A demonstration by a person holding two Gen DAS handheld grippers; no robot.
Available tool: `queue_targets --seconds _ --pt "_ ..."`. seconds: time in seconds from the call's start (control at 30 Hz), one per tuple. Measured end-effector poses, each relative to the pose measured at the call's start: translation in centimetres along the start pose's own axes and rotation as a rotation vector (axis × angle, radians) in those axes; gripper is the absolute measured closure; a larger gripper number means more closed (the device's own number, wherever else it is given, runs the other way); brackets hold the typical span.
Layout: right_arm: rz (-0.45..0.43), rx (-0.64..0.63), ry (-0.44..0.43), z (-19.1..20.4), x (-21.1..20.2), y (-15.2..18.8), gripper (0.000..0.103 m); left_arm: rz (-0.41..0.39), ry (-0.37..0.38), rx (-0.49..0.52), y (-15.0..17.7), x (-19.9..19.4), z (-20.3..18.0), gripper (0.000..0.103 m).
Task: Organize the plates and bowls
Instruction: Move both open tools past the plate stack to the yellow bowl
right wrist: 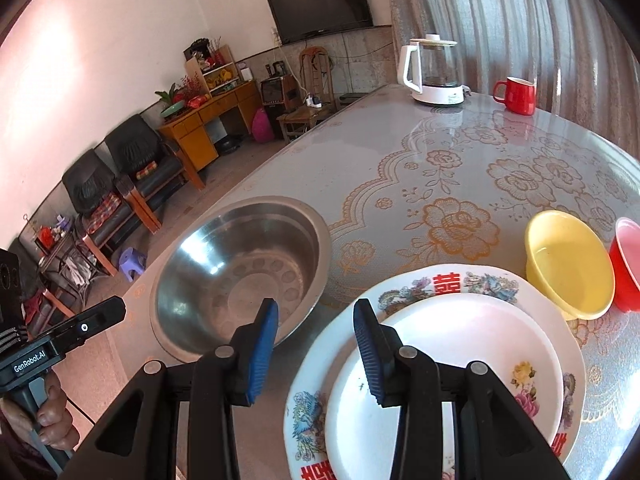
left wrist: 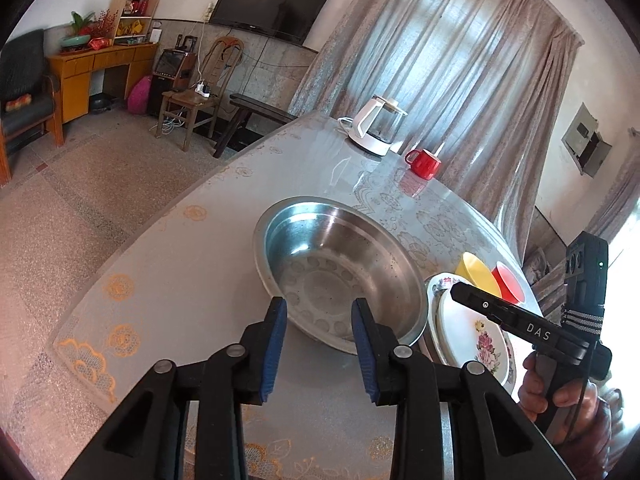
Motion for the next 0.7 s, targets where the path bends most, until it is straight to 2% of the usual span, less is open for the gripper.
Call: queue_targets --seconds 0.23,0.27,0.3,0.37,0.57,0.7 --pt "-0.076 0.177 -0.013 -4.8 -2.8 1.4 0.063 0.007 -0.003 0.126 -1.3 1.2 -4.3 0.064" --pt "-0.089 0.205 -0.014 -5.6 -3.2 1.5 0.063 0.007 0.002 0.144 -1.5 1.4 -5.1 0.062" --pt "-0.101 0.234 -0.014 -6.5 -3.6 1.8 0.063 0.007 0.009 0.16 -1.7 1.6 -5.8 0.055" --pt "-0.121 0.293 -0.013 -8.2 -4.4 2.3 0.063 0.014 0.014 0.184 -2.0 2.1 -7.2 0.051" --pt "-0.157 0.455 0.012 -13.2 -5.7 4.1 0.063 0.119 0.054 0.236 -3.4 5.1 -10.8 0.051" --pt "-0.202 0.537 0.029 -15.5 -6.3 4.9 0.063 0.144 0.06 0.264 -3.8 6.5 -12.9 0.051"
Point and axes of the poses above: each gripper's, at about its wrist camera, not at the fingertips, and x roughly the way its jaws point, z to its left, y to its underside, the point moved 2 cm from there along x, roughly the way its jaws point, and after that the axes turned 15 degrees about z, right-handed, at the moved point
